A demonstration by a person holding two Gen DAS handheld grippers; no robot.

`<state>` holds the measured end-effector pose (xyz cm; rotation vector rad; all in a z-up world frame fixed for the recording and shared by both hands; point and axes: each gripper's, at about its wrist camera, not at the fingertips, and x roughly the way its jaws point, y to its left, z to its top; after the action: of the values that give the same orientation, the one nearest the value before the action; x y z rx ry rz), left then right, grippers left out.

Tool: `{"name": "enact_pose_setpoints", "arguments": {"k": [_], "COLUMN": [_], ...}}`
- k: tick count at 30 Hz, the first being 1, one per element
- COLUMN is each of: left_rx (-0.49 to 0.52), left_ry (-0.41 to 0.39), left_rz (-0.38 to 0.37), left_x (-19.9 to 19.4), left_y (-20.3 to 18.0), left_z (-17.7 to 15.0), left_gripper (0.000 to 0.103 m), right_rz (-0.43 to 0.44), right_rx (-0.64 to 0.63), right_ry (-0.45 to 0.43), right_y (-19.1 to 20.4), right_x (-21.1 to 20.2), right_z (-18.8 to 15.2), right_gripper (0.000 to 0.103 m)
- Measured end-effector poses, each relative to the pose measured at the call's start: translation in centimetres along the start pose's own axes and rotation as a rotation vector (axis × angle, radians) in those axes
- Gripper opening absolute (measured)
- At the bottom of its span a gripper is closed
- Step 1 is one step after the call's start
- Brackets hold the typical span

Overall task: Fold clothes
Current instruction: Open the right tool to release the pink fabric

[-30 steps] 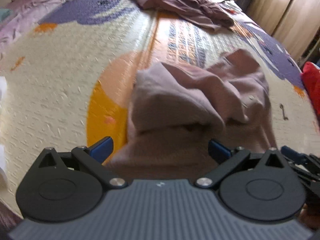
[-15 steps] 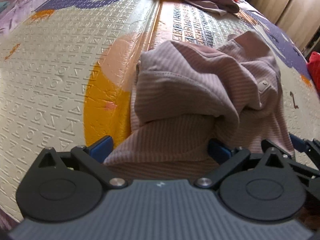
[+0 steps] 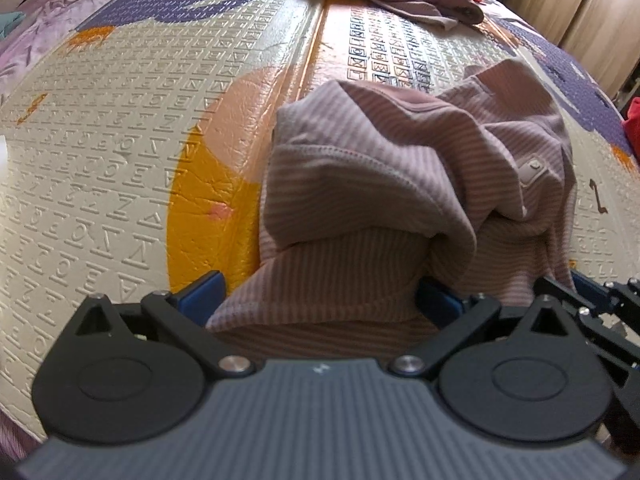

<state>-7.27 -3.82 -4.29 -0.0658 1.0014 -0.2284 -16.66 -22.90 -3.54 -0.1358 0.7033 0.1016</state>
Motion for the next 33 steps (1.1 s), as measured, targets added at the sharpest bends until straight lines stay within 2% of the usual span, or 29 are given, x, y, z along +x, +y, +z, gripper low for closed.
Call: {"name": "enact_pose_setpoints", "arguments": {"k": [2,6,15,17,19,21,22,26,29,33], "left_rx": [-0.002,-0.003,-0.013,-0.01,0.008,0.039,0.062,0.152,0.123,0.013], "left_ry": [-0.001,0.003,0.019,0.015,-0.005,-0.041,-0.067,-0.139,-0.14,-0.106], "left_rz": [-0.001,-0.003,-0.025,-0.023,-0.017,-0.001,0.017,0.076,0.05,-0.028], "left_x": [-0.1,-0.2,-0.5,-0.5,-0.7,-1.0,-1.2,-1.3,-0.9,0.1], "left_y": [0.0,0.0,0.2,0.2,-0.1,-0.5,-0.9,-1.9,-1.4,0.4], "left_z": [0.1,0.2,0.5,0.5,0.5,0.4,0.3,0.1,0.2,0.8], "left_gripper": [0.103,0.103,0.103,0.103,0.103,0.103,0.103,0.103,0.103,0.103], "right_rz": [0.005,0.031,0.074,0.08,0.056,0.013,-0.01,-0.018,0.023,0.067], "right_rx": [-0.008,0.001,-0.058,-0.039,0.001,0.041,0.061,0.091,-0.045,-0.293], "right_ry": [0.003,0.012,0.035,0.027,-0.01,-0.07,-0.103,-0.173,-0.164,-0.153], "right_y": [-0.1,-0.9,-1.7,-2.1,-2.6,-3.0,-3.2,-2.9,-1.4,0.3], "right_x": [-0.1,-0.4,-2.0,-2.3,-2.7,-3.2,-3.4,-2.8,0.0,3.9], "right_z": [0.1,0.3,0.5,0.6,0.8,1.0,1.1,1.6,1.9,1.7], "right_gripper": [0.013,0.011,0.011,0.014,0.019,0.032,0.034,0.035,0.033,0.033]}}
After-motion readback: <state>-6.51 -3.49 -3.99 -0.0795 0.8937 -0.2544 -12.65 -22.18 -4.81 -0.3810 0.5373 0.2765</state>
